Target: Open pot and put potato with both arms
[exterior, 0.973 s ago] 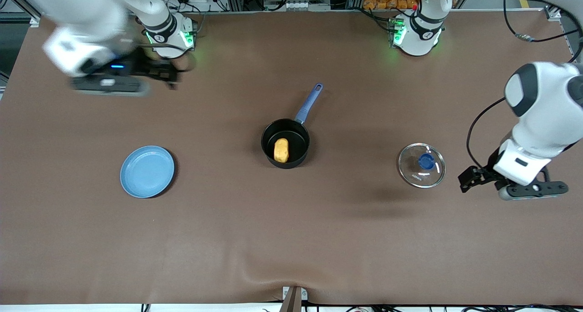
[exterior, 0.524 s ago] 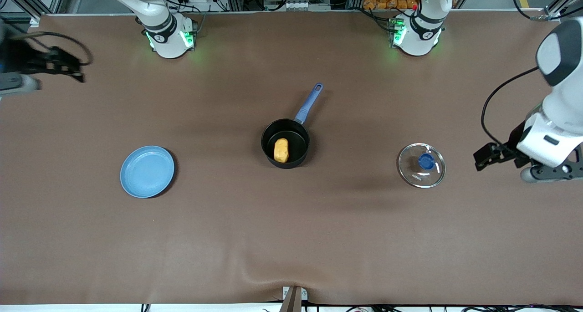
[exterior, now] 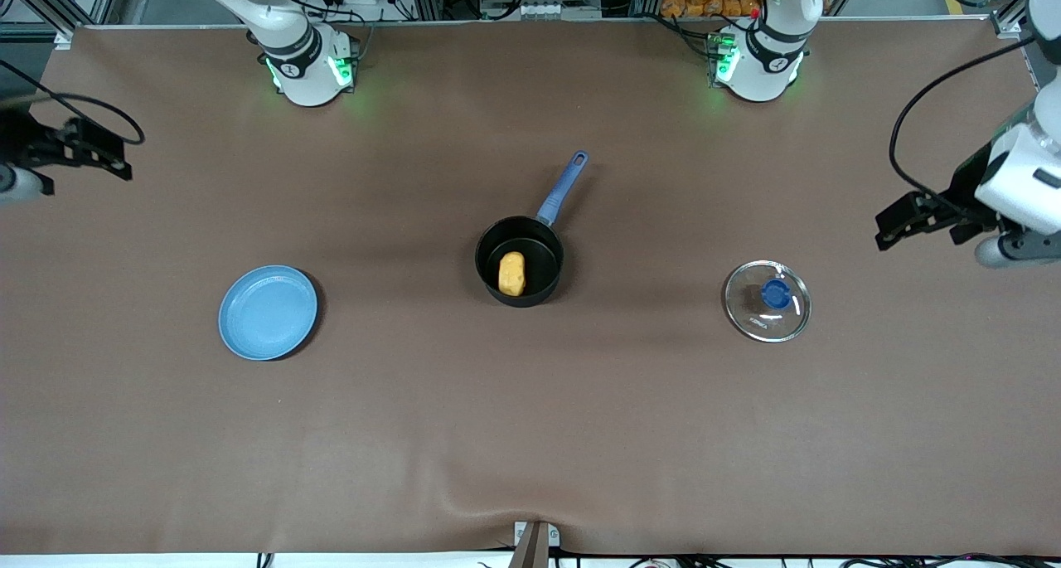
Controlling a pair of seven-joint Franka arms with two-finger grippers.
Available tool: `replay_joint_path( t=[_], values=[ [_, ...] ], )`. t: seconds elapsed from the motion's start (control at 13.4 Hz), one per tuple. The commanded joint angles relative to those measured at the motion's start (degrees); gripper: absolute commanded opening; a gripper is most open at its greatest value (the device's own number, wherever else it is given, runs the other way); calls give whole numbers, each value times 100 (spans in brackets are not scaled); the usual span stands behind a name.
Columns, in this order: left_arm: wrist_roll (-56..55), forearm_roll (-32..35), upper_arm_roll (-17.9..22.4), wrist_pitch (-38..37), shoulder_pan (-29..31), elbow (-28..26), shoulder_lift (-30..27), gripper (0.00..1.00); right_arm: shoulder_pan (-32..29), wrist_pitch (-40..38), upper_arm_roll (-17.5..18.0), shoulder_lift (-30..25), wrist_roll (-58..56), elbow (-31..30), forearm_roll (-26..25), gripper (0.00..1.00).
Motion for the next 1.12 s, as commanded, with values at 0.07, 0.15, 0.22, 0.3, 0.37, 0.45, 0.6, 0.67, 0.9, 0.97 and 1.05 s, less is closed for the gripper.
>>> replay_joint_path(
  t=[0.07,0.15,0.22,0.3,0.37,0.45,0.6,0.67,0.9,0.97,1.05],
  values=[
    [210,-128,20,-458,62,-37,-352,100,151,-70,33,-76,611,-42,10,100],
    [219,-128,37,-607,71,-46,-439,100,151,-70,33,-76,612,-42,10,100],
    [263,-163,55,-748,79,-80,-527,100,151,-70,41,-76,612,-42,10,100],
    [289,-181,55,-853,114,-89,-598,100,160,-79,41,-76,612,-42,10,100],
    [298,-207,55,-881,132,-98,-642,100,160,-79,41,-85,621,-42,10,100],
    [385,-277,55,-959,150,-116,-721,100,168,-79,41,-85,621,-51,10,100],
    [850,-339,63,-986,211,-352,-931,100,177,-79,41,-85,621,-51,10,100],
    [878,-400,64,-986,220,-423,-1002,100,177,-79,50,-85,621,-51,10,100],
    [887,-409,64,-986,220,-389,-1020,100,212,-123,50,-85,629,-51,10,100],
    [922,-401,64,-986,220,-371,-1012,100,212,-123,42,-85,629,-42,10,100],
    [922,-348,64,-986,220,-362,-994,100,204,-123,41,-85,629,-42,10,100]
  ],
)
